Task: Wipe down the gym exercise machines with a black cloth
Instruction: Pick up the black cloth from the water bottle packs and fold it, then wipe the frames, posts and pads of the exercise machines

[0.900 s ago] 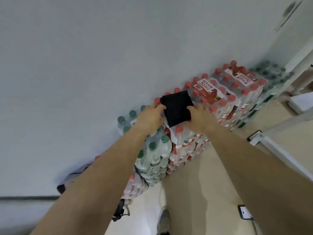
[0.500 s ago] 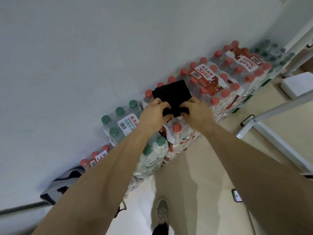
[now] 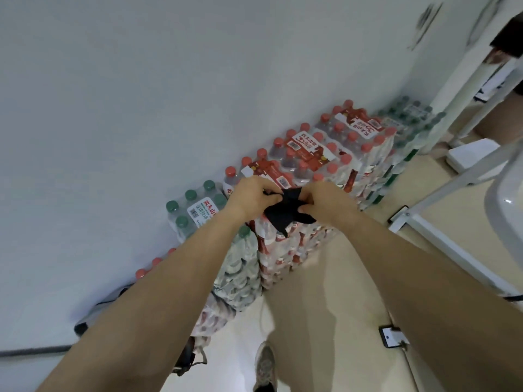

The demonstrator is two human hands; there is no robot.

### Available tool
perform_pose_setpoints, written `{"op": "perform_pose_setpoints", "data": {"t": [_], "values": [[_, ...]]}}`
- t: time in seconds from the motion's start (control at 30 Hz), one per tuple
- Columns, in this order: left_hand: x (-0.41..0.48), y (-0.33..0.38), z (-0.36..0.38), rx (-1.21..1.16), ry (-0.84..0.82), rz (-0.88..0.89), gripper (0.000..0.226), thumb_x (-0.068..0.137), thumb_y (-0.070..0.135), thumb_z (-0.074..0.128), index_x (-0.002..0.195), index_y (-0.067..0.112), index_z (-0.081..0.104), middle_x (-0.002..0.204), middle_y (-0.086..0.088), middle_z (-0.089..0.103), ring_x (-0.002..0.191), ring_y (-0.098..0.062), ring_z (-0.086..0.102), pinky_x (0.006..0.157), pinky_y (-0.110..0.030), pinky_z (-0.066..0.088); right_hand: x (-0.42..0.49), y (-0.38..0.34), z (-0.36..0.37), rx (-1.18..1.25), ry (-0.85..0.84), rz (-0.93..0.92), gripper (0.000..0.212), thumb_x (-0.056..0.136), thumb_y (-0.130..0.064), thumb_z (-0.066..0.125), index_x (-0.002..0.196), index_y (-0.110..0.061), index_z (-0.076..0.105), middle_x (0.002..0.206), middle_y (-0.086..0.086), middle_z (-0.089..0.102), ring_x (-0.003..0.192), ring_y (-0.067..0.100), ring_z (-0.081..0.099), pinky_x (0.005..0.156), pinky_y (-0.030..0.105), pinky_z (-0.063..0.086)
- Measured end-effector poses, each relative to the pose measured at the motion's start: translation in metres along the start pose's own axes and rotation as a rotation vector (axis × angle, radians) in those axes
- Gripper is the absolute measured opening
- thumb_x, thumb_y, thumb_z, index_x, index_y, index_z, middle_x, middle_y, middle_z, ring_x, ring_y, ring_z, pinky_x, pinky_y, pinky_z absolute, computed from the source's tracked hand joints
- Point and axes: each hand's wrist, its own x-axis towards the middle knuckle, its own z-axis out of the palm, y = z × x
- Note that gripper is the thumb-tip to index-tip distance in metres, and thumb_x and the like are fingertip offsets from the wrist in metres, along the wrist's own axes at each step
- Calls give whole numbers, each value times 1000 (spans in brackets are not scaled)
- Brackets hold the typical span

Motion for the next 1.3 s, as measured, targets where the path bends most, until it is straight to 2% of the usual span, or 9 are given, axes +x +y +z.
{"op": "perform_pose_setpoints", "data": {"t": [0.13,0.3,0.5,0.6,0.73,0.87,1.0,1.17,1.3], "values": [[-20,57,5,13,-123,9,16,92,20,68,103,19,80,106,7,76,95,-8,66,89,-26,50,-55,26,-25,58,-4,24,18,77,-28,82,77,-22,64,79,-4,64,74,14,59,66,32,49],[-36,133,28,65,-213,21,14,87,22,70,87,14,81,85,-2,76,75,-15,66,75,-31,53,-127,67,-56,192,-48,58,29,79,-31,82,67,-23,57,72,-6,60,70,14,59,67,32,49],[-40,224,70,75,-221,162,19,92,20,63,82,8,74,75,5,68,72,-15,62,71,-31,49,-207,123,-88,276,83,137,27,97,-28,61,81,-11,48,77,1,52,72,23,51,65,32,37],[-37,261,98,81,-218,240,25,99,22,53,90,2,66,83,-10,67,76,-23,60,74,-39,49,-239,148,-103,252,147,222,21,101,-25,52,86,-14,42,81,3,51,74,21,46,66,34,34],[-34,304,138,28,-194,306,19,105,20,44,91,10,53,74,3,52,68,-12,48,57,-18,34,-268,183,-118,299,259,312,8,102,-16,47,106,-11,52,97,7,64,84,23,56,72,35,42],[-9,327,168,-72,-152,324,16,106,19,45,92,14,51,75,6,49,70,-13,46,56,-16,34,-272,215,-137,437,342,396,20,92,-9,49,102,-5,66,100,13,68,92,28,61,76,35,46],[34,342,198,-104,-155,353,16,106,20,44,100,11,56,83,4,53,76,-12,48,64,-26,31,-253,254,-143,437,282,490,13,90,-12,49,94,-9,61,95,11,64,83,22,57,61,29,42],[110,357,238,-200,-229,336,21,107,20,39,102,10,56,88,-1,54,74,-9,47,59,-19,31,-221,310,-125,262,118,647,15,87,-3,47,94,-13,54,91,5,56,88,28,55,67,29,38],[163,356,261,-209,-377,298,23,107,25,39,111,12,58,93,5,55,86,-12,52,71,-24,35,-208,345,-127,329,218,807,17,84,1,46,86,-14,53,91,5,54,87,26,50,67,27,33]]}}
